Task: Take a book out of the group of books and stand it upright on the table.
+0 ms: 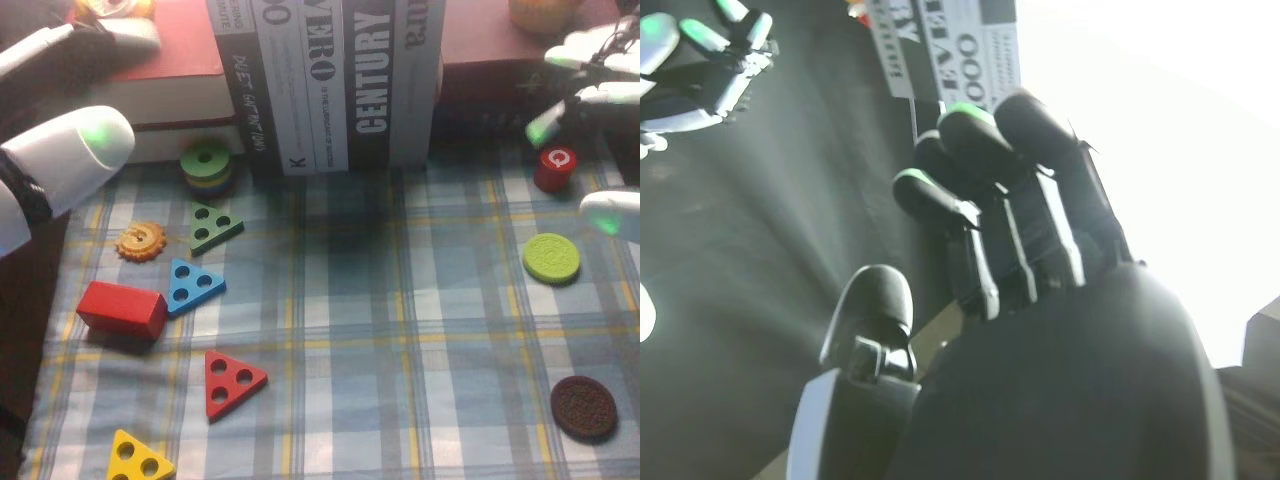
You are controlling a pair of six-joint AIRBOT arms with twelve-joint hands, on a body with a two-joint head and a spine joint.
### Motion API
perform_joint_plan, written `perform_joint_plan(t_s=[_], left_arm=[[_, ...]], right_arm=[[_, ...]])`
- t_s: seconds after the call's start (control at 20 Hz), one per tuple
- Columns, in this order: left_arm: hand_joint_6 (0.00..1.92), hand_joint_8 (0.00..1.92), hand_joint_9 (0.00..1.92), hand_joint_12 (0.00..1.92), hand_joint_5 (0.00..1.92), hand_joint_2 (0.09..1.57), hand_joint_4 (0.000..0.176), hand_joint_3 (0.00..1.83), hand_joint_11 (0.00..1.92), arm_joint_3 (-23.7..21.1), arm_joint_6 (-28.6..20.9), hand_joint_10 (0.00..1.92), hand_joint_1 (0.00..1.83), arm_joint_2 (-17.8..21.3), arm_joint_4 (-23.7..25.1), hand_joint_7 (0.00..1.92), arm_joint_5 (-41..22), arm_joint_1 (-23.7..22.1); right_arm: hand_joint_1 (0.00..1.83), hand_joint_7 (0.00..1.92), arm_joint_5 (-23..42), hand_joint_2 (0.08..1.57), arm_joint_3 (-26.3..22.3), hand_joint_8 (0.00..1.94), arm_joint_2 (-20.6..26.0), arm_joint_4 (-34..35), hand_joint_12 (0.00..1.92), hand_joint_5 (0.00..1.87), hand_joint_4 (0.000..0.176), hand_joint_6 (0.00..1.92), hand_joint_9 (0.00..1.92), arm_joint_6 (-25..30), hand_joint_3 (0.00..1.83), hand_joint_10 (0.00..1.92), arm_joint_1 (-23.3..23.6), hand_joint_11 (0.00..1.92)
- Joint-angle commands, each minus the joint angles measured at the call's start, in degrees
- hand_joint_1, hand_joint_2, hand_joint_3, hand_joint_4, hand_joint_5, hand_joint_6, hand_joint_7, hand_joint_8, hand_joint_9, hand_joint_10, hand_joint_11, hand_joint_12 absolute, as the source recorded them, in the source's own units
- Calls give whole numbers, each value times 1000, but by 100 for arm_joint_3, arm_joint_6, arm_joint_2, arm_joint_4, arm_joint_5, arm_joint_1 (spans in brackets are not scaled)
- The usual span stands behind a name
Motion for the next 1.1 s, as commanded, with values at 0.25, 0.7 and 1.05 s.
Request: perform_joint_plan(t_s=[0.25,0.7,1.05], left_arm=[[2,7,115,13,216,1190,176,7,12,-11,-29,7,0,27,-28,156,-692,64],[6,3,126,34,230,1200,176,4,58,-4,-36,5,0,-29,-102,155,-647,118],[2,2,121,40,218,1226,176,7,61,11,-58,5,0,-48,-105,161,-593,118]], right_arm=[[134,185,795,1215,30,0,-55,-10,348,369,162,0,101,-58,0,0,405,0],[0,0,696,1106,274,0,-264,-50,0,1,176,0,0,-798,0,0,1652,0],[0,0,-610,1158,682,0,-684,-619,0,96,176,4,0,-1129,2,0,2951,0]])
